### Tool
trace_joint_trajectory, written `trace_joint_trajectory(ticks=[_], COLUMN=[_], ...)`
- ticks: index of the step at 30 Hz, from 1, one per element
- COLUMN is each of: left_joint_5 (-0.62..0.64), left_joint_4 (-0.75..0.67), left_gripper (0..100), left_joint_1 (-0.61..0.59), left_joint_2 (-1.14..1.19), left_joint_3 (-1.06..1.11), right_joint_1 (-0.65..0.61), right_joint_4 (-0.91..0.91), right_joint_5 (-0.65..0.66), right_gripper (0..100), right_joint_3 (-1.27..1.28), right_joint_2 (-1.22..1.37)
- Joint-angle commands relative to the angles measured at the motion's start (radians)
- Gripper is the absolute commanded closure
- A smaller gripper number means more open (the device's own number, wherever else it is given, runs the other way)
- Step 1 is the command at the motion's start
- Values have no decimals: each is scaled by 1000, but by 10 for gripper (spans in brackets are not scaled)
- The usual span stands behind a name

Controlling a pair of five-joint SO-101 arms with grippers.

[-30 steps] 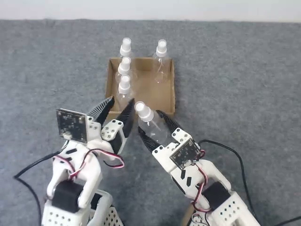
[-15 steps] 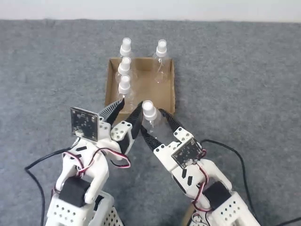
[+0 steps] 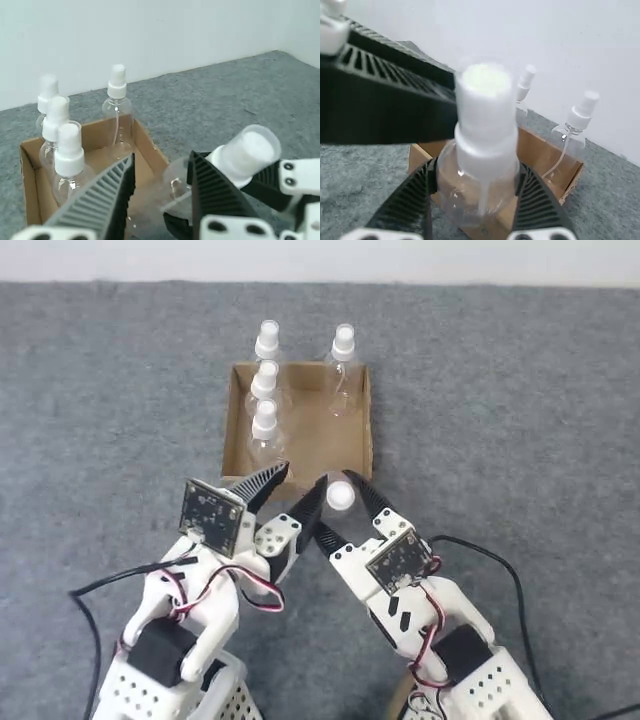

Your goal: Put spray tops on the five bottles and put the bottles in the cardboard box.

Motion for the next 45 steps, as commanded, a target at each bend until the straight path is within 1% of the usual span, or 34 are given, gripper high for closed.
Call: trace_joint_trajectory(ticks=[1, 8, 14, 21, 24, 29, 32, 36, 38, 41, 45], left_joint_5=[-25, -31, -23, -23, -28, -23, -23, -23, -23, -25, -29], left_joint_4=[12, 15, 60, 117, 126, 127, 158, 190, 207, 213, 210], left_gripper=[831, 831, 831, 831, 831, 831, 831, 831, 850, 911, 964], left_joint_1=[40, 26, -89, -170, -230, -377, -465, -539, -575, -623, -657], left_joint_2=[20, 20, 20, 20, 20, 18, 18, 18, 18, 18, 18], left_joint_3=[-7, -33, -114, -237, -255, -249, -252, -248, -248, -246, -220], right_joint_1=[-4, -1, 38, 39, 41, 41, 42, 73, 82, 82, 84], right_joint_4=[4, 4, 4, 5, 5, 5, 7, 7, 7, 7, 7], right_joint_5=[14, 14, 6, 5, 5, 5, 5, 5, 5, 5, 5], right_gripper=[991, 991, 991, 991, 991, 991, 991, 991, 991, 991, 991], right_joint_3=[26, 26, 26, 26, 26, 26, 26, 26, 26, 26, 26], right_joint_2=[-27, -27, -27, -21, -19, -16, -16, -16, -16, -16, -16])
